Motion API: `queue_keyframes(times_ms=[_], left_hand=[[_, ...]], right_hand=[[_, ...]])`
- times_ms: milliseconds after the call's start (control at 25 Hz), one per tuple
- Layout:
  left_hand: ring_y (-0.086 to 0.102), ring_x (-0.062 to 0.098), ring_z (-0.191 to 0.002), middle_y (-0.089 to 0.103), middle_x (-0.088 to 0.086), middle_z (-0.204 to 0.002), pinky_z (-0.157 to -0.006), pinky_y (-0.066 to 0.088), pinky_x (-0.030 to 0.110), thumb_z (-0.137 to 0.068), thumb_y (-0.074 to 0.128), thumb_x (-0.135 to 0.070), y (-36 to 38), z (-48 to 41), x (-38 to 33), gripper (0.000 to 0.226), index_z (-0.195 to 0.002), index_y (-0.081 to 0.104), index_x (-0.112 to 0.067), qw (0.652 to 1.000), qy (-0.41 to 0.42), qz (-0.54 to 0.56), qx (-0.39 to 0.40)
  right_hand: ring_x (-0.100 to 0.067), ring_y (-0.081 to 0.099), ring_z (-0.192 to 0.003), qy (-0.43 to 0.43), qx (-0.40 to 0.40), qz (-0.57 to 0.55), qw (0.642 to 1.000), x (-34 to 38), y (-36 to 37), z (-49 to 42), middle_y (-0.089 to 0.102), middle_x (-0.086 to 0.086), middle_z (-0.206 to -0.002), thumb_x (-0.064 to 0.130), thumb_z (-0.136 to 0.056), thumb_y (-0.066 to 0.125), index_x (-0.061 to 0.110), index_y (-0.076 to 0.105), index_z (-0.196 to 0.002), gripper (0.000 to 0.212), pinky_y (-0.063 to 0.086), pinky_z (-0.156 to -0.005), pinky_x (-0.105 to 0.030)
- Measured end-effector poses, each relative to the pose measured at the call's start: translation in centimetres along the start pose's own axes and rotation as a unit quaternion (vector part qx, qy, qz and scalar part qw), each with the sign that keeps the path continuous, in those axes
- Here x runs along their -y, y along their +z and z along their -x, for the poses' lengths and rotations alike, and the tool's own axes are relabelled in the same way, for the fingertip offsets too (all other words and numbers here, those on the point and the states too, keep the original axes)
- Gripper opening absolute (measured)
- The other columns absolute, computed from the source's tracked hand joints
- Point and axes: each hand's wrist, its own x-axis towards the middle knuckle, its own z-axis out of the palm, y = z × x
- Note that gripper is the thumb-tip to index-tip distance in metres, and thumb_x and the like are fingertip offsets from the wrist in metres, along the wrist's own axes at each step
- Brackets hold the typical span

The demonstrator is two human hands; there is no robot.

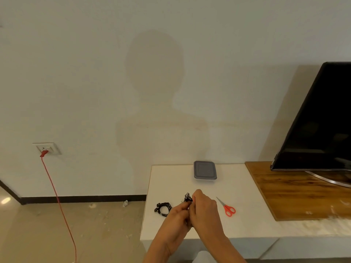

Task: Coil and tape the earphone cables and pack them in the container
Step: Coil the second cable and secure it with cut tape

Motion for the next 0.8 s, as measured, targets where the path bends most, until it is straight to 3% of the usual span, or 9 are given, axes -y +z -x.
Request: queue_keyframes(times_ms=[120, 320, 400, 480, 520, 560, 640, 720, 800], left_hand=[[0.061, 0.022, -0.072, 0.065, 0.019, -0.080, -0.071, 0.050, 0.033, -0.095, 0.041, -0.008, 0.4, 0.1, 0.0, 0.032, -0.085, 0.070, 0.001, 0.997, 0.010, 0.054, -0.047], [0.066, 0.019, -0.076, 0.073, 0.015, -0.086, -0.071, 0.052, 0.028, -0.099, 0.046, -0.014, -0.3, -0.1, 0.0, 0.028, -0.104, 0.071, -0.002, 0.991, 0.074, -0.047, -0.096], [0.066, 0.017, -0.077, 0.073, 0.012, -0.087, -0.074, 0.052, 0.026, -0.099, 0.046, -0.015, -0.9, -0.2, -0.1, 0.027, -0.106, 0.070, -0.004, 0.990, 0.077, -0.030, -0.110], [0.060, 0.016, -0.069, 0.067, 0.009, -0.077, -0.072, 0.050, 0.025, -0.100, 0.043, -0.013, -1.3, -0.2, -0.3, 0.029, -0.109, 0.067, -0.001, 0.991, 0.070, 0.038, -0.110], [0.056, 0.016, -0.065, 0.063, 0.008, -0.073, -0.071, 0.048, 0.026, -0.100, 0.042, -0.012, -1.4, -0.2, -0.4, 0.030, -0.110, 0.067, 0.001, 0.990, 0.064, 0.068, -0.105], [0.054, 0.016, -0.063, 0.059, 0.007, -0.071, -0.072, 0.046, 0.027, -0.100, 0.041, -0.012, -1.4, -0.3, -0.4, 0.031, -0.110, 0.066, 0.002, 0.989, 0.056, 0.091, -0.102], [0.052, 0.014, -0.059, 0.055, 0.007, -0.069, -0.074, 0.045, 0.029, -0.100, 0.041, -0.013, -1.3, -0.2, -0.4, 0.031, -0.108, 0.068, 0.001, 0.986, 0.037, 0.131, -0.093], [0.052, 0.014, -0.058, 0.054, 0.006, -0.068, -0.076, 0.045, 0.031, -0.100, 0.040, -0.014, -1.4, 0.0, -0.1, 0.032, -0.106, 0.069, -0.001, 0.983, 0.026, 0.162, -0.084], [0.051, 0.014, -0.057, 0.053, 0.007, -0.067, -0.075, 0.044, 0.031, -0.100, 0.039, -0.014, -2.0, -0.1, 0.2, 0.033, -0.107, 0.069, -0.001, 0.982, 0.030, 0.164, -0.094]], right_hand=[[-0.016, 0.057, -0.070, 0.016, -0.013, -0.065, 0.998, 0.0, 0.0, 0.5, 0.057, 0.006, -0.072, 0.016, -0.092, 0.051, 0.028, 0.036, -0.079, 0.023, 0.048, -0.060, -0.027], [-0.006, 0.067, -0.081, -0.025, 0.098, -0.209, 0.973, -0.4, -2.0, 0.8, 0.069, 0.012, -0.088, 0.009, -0.088, 0.057, 0.037, 0.048, -0.085, 0.029, 0.055, -0.069, -0.016], [-0.004, 0.067, -0.089, -0.022, 0.086, -0.271, 0.958, -1.1, -3.2, 0.4, 0.071, 0.012, -0.094, 0.008, -0.089, 0.056, 0.032, 0.057, -0.088, 0.024, 0.052, -0.072, -0.012], [-0.006, 0.064, -0.090, 0.050, 0.004, -0.279, 0.959, -2.5, -3.2, -0.3, 0.067, 0.014, -0.092, 0.017, -0.091, 0.060, 0.025, 0.058, -0.089, 0.009, 0.048, -0.066, -0.007], [-0.006, 0.062, -0.091, 0.105, 0.013, -0.274, 0.956, -3.0, -3.0, -0.6, 0.064, 0.014, -0.093, 0.027, -0.090, 0.061, 0.023, 0.057, -0.093, 0.005, 0.047, -0.065, -0.007], [-0.007, 0.060, -0.093, 0.162, 0.069, -0.285, 0.942, -3.3, -2.5, -1.0, 0.062, 0.012, -0.096, 0.038, -0.089, 0.060, 0.022, 0.056, -0.099, 0.019, 0.048, -0.069, -0.010], [-0.018, 0.063, -0.099, 0.263, 0.201, -0.353, 0.875, -4.1, -1.1, -1.7, 0.063, -0.001, -0.106, 0.052, -0.086, 0.058, 0.020, 0.055, -0.107, 0.039, 0.056, -0.079, -0.028], [-0.025, 0.064, -0.092, 0.308, 0.253, -0.420, 0.815, -4.4, -0.2, -1.9, 0.064, -0.013, -0.104, 0.039, -0.089, 0.061, 0.009, 0.058, -0.105, 0.033, 0.057, -0.079, -0.035], [-0.022, 0.062, -0.077, 0.315, 0.197, -0.425, 0.825, -5.0, 0.2, -2.1, 0.065, -0.016, -0.092, 0.013, -0.090, 0.061, 0.004, 0.058, -0.104, 0.017, 0.056, -0.071, -0.033]])
